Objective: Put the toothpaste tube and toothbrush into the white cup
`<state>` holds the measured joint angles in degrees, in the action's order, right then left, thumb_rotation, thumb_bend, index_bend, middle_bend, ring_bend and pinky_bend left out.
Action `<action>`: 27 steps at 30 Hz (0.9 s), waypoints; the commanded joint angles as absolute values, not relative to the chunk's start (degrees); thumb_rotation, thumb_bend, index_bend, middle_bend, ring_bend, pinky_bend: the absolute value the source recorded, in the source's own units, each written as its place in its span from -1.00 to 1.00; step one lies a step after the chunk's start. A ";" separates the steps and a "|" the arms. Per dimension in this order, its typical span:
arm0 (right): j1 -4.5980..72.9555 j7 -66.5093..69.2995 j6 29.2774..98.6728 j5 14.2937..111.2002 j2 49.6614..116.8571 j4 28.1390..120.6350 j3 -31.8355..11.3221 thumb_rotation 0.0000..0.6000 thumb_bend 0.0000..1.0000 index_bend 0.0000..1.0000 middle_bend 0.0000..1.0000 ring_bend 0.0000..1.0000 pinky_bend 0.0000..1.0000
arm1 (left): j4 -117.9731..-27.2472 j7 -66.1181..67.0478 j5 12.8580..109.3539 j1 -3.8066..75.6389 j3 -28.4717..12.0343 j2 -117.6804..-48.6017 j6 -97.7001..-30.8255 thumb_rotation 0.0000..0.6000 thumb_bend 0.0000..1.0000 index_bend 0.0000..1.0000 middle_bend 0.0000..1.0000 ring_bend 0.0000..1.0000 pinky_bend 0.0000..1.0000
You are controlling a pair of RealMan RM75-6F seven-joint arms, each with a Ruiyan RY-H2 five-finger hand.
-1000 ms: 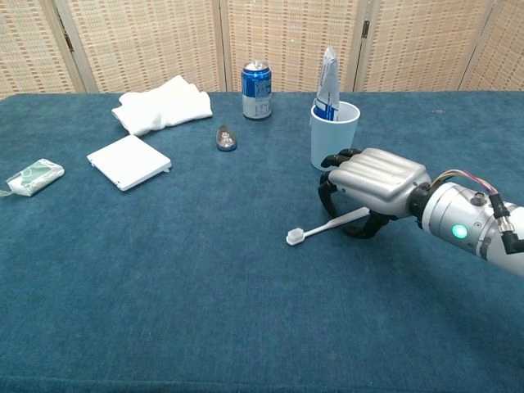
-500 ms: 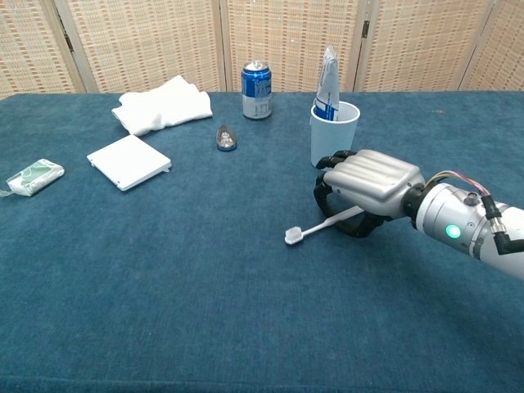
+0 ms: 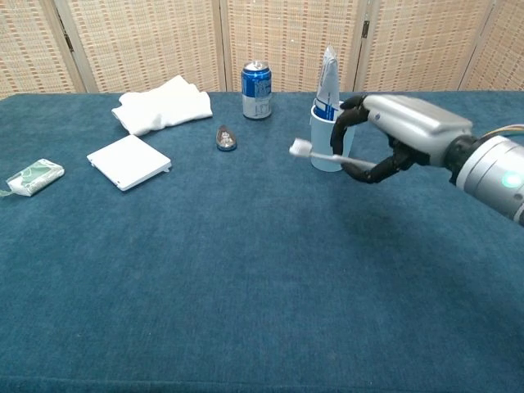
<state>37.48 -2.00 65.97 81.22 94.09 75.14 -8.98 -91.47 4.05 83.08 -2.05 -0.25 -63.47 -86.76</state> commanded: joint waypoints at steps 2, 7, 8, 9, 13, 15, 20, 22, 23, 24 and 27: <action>35.15 6.74 69.53 78.56 92.26 77.41 -13.49 1.00 -0.19 0.21 -0.28 -0.81 -0.78 | -91.82 4.28 83.22 -2.10 -0.21 -63.21 -86.94 1.00 -0.61 -0.47 -0.50 -0.47 -0.44; 34.68 10.90 71.04 76.22 92.43 76.28 -16.84 1.00 -0.19 0.21 -0.36 -0.86 -0.78 | -92.31 4.56 83.35 -2.29 -0.07 -62.90 -87.19 1.00 -0.61 -0.47 -0.50 -0.47 -0.45; 34.74 12.28 71.02 75.28 92.63 76.25 -17.92 1.00 -0.19 0.21 -0.38 -0.88 -0.78 | -92.43 4.63 83.42 -2.32 -0.01 -62.82 -87.23 1.00 -0.61 -0.47 -0.50 -0.47 -0.45; 34.79 13.88 70.52 74.23 92.65 76.69 -18.81 1.00 -0.19 0.21 -0.41 -0.93 -0.79 | -92.54 4.68 83.42 -2.35 0.02 -62.77 -87.24 1.00 -0.61 -0.47 -0.50 -0.47 -0.46; 35.52 21.03 67.14 70.60 92.69 77.35 -21.95 1.00 -0.22 0.21 -0.45 -0.97 -0.82 | -92.96 4.78 83.34 -2.46 -0.03 -62.58 -87.44 1.00 -0.61 -0.47 -0.51 -0.47 -0.46; 35.95 23.82 65.85 69.82 93.13 76.92 -22.72 1.00 -0.24 0.21 -0.45 -0.97 -0.82 | -93.08 4.85 83.33 -2.46 -0.06 -62.51 -87.47 1.00 -0.61 -0.47 -0.51 -0.47 -0.46; 37.68 31.21 62.49 66.70 95.90 72.99 -25.60 1.00 -0.27 0.21 -0.45 -0.97 -0.82 | -93.44 4.79 83.47 -2.41 0.10 -62.17 -87.22 1.00 -0.61 -0.47 -0.51 -0.47 -0.46; 38.42 32.89 61.99 66.05 97.37 70.75 -26.39 1.00 -0.27 0.21 -0.45 -0.97 -0.82 | -93.55 4.73 83.21 -2.48 0.12 -61.97 -87.13 1.00 -0.61 -0.47 -0.51 -0.47 -0.46; 38.85 34.43 61.48 65.49 98.15 69.78 -27.09 1.00 -0.28 0.21 -0.45 -0.97 -0.82 | -93.66 4.76 83.03 -2.55 0.11 -61.82 -87.13 1.00 -0.61 -0.47 -0.51 -0.47 -0.46; 39.20 35.51 61.04 65.01 98.70 69.06 -27.65 1.00 -0.29 0.21 -0.45 -0.97 -0.82 | -93.73 4.78 82.94 -2.58 0.07 -61.74 -87.17 1.00 -0.61 -0.47 -0.51 -0.47 -0.46; 40.22 40.01 59.18 63.12 100.53 67.34 -29.68 1.00 -0.29 0.21 -0.44 -0.97 -0.82 | -93.95 4.84 82.93 -2.63 0.02 -61.61 -87.30 1.00 -0.61 -0.47 -0.51 -0.47 -0.46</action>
